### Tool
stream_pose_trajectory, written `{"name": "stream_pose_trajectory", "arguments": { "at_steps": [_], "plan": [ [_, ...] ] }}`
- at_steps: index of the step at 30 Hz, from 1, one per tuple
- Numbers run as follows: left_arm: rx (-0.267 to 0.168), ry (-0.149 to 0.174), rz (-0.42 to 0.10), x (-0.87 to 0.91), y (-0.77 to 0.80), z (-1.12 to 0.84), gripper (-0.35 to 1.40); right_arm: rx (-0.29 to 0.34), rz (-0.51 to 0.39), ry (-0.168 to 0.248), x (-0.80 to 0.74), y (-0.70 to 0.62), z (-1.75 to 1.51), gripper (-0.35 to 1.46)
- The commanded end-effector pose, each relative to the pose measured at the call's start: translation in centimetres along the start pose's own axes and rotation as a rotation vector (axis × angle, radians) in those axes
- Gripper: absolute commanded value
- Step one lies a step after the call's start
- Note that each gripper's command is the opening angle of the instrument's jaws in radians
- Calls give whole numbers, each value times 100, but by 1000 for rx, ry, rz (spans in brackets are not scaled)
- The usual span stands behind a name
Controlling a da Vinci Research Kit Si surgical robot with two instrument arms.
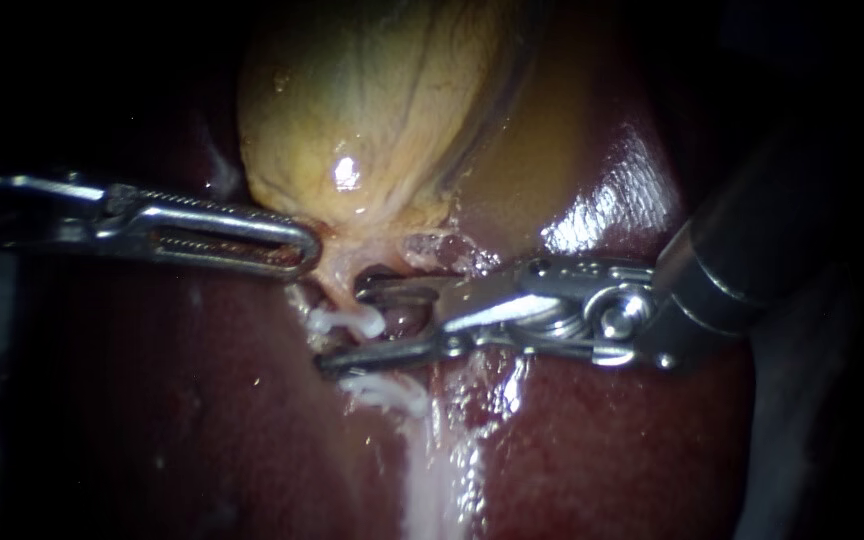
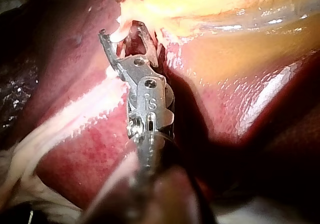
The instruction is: Going back third clip left tube
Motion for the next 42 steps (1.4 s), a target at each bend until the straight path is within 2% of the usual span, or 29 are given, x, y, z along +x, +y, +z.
{"name": "stream_pose_trajectory", "arguments": {
  "at_steps": [1,8,12,19,25,34,42],
  "plan": [
    [0,0,0,0,0,0,-35,6,-11,-2,1,-1,-4,50],
    [0,0,0,0,-1,-1,-35,34,-124,-9,16,-13,-46,50],
    [0,0,0,0,-2,-1,-35,45,-161,-11,20,-15,-72,50],
    [0,0,0,0,-2,0,-35,65,-204,-14,18,-15,-118,50],
    [0,0,0,1,-2,1,-35,64,-218,-13,29,-18,-144,50],
    [5,3,0,2,-5,14,-35,57,-226,-11,34,-22,-155,50],
    [18,11,2,2,-11,42,-35,57,-226,-11,34,-23,-156,50]
  ]
}}
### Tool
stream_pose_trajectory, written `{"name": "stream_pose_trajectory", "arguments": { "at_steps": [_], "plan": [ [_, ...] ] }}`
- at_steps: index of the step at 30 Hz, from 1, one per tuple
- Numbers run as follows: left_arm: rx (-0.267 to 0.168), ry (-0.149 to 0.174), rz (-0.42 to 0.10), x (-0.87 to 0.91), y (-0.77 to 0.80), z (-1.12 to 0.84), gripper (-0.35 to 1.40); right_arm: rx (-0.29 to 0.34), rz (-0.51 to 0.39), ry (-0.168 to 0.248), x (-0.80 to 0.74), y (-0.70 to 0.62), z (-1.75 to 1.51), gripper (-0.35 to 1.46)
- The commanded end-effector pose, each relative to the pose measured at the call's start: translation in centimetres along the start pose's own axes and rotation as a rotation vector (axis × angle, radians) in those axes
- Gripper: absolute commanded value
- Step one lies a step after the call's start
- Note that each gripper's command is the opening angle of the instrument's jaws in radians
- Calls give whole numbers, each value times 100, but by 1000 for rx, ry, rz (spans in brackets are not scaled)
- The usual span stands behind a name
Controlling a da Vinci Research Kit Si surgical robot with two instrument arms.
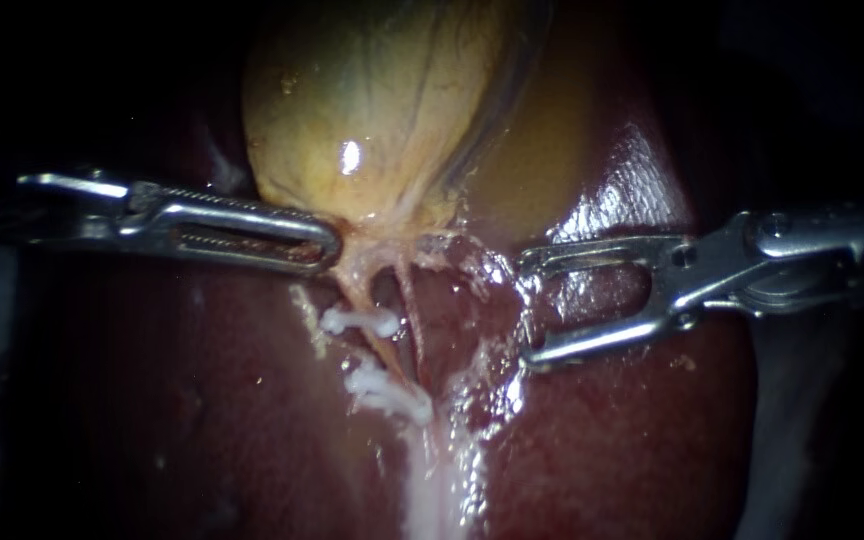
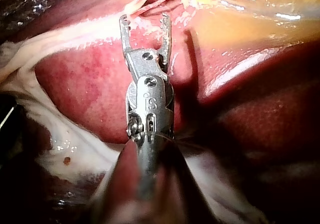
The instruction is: Going back third clip left tube
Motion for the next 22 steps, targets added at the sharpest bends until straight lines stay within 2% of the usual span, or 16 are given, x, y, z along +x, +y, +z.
{"name": "stream_pose_trajectory", "arguments": {
  "at_steps": [1,9,22],
  "plan": [
    [1,-1,1,-1,0,3,-35,0,0,0,0,0,0,50],
    [-2,-14,7,-9,-5,30,-35,-1,1,0,0,1,1,50],
    [-5,-19,9,-10,-10,31,-35,0,0,0,0,0,0,50]
  ]
}}
